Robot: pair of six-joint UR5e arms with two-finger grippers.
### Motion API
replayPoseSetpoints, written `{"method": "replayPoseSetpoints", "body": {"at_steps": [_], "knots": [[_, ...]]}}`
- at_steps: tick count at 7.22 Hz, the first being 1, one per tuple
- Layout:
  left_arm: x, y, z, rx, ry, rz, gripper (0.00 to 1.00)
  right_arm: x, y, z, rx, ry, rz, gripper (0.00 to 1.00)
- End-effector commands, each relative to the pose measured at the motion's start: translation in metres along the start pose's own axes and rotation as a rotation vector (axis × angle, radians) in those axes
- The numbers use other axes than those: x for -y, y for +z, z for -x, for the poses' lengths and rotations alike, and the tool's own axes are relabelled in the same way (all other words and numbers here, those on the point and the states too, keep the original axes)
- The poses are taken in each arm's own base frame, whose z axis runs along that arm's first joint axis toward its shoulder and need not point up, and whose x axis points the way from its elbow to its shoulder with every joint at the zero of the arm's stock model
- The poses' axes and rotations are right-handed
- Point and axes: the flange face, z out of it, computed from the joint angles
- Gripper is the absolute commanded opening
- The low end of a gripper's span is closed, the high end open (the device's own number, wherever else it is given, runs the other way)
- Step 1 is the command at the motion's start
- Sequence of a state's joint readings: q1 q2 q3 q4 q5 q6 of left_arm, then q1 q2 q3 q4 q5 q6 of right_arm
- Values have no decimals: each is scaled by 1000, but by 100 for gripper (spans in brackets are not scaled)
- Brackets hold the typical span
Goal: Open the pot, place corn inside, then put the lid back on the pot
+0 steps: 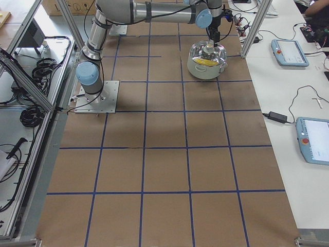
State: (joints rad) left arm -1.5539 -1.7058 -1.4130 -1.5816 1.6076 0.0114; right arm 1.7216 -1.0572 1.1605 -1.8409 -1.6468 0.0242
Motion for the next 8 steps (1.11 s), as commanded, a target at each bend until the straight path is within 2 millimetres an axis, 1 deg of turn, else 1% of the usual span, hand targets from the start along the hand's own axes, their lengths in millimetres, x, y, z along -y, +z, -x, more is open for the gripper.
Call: {"method": "replayPoseSetpoints", "body": {"at_steps": [1,3,5,6,7,8], "knots": [[-1,1,-2,0,2,3,100,-19,-38,-35,62,52,81,98],[0,1,-1,0,2,3,100,-43,-70,-56,67,75,142,98],[0,1,-1,0,2,1,100,-68,-104,-56,66,65,171,98],[0,2,-1,0,2,3,100,-92,-127,-58,70,71,189,98],[0,0,-2,0,4,0,100,-116,-136,-65,70,81,194,99],[0,2,-1,0,3,3,100,-147,-147,-66,69,79,170,99]]}}
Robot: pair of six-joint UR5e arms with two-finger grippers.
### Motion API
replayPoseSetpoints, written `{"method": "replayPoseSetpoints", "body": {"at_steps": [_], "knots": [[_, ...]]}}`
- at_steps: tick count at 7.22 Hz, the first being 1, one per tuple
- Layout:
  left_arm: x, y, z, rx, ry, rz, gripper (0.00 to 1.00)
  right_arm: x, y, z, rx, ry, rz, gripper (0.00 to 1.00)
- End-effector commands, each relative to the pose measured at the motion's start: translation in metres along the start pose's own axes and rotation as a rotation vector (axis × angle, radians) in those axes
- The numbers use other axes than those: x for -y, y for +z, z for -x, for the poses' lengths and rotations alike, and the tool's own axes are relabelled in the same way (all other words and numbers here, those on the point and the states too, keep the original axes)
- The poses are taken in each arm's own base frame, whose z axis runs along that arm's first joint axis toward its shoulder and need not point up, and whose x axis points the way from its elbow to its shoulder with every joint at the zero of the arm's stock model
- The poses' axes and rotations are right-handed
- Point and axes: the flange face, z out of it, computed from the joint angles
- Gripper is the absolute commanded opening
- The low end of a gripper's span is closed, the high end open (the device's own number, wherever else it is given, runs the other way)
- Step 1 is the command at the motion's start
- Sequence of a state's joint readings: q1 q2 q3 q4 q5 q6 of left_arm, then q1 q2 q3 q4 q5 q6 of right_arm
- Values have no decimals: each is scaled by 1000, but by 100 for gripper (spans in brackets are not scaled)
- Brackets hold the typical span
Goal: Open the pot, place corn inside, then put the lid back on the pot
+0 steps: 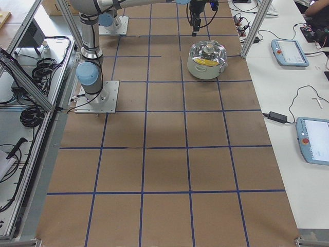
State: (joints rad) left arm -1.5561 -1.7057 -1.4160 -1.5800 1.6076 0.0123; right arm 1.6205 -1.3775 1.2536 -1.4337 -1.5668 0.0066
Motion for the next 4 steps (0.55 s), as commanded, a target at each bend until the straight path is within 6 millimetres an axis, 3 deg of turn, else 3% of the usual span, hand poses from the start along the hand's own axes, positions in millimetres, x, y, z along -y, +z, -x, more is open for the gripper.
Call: {"method": "replayPoseSetpoints", "body": {"at_steps": [1,3,4], "knots": [[0,-1,0,0,-1,-2,100,-59,-4,-7,2,3,-62,99],[0,0,0,0,-1,0,100,-95,3,-8,-7,0,-84,99],[0,0,-1,0,1,0,100,-103,3,-9,-14,-1,-78,99]]}}
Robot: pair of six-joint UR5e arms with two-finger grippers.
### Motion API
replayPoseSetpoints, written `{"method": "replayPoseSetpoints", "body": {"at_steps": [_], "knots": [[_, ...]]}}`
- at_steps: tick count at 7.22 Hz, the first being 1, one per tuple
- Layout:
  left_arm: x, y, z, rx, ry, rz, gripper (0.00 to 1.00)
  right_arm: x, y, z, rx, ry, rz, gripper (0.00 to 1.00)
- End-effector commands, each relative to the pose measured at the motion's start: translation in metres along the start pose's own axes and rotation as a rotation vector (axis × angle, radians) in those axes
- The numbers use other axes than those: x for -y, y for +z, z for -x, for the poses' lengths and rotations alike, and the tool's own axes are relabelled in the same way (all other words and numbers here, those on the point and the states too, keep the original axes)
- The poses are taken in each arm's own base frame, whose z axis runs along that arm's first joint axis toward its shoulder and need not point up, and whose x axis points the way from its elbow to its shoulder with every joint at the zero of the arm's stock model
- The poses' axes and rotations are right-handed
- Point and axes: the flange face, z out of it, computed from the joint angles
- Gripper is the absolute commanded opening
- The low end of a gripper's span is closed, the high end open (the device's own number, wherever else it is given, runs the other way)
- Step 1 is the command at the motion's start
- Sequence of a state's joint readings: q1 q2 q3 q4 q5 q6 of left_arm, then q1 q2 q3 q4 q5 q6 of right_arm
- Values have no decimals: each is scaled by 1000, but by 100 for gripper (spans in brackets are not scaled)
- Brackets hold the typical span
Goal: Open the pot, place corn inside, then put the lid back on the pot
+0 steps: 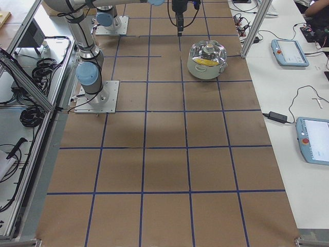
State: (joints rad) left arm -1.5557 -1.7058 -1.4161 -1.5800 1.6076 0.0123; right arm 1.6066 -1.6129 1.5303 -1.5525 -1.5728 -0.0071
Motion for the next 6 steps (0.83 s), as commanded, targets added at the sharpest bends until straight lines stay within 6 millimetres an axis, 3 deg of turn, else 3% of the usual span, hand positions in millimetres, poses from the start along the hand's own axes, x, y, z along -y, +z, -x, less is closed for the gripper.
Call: {"method": "replayPoseSetpoints", "body": {"at_steps": [1,6], "knots": [[0,0,0,0,0,0,100,-13,2,-3,-12,3,5,99],[0,0,0,0,0,0,100,-12,2,-4,-11,3,2,99]]}}
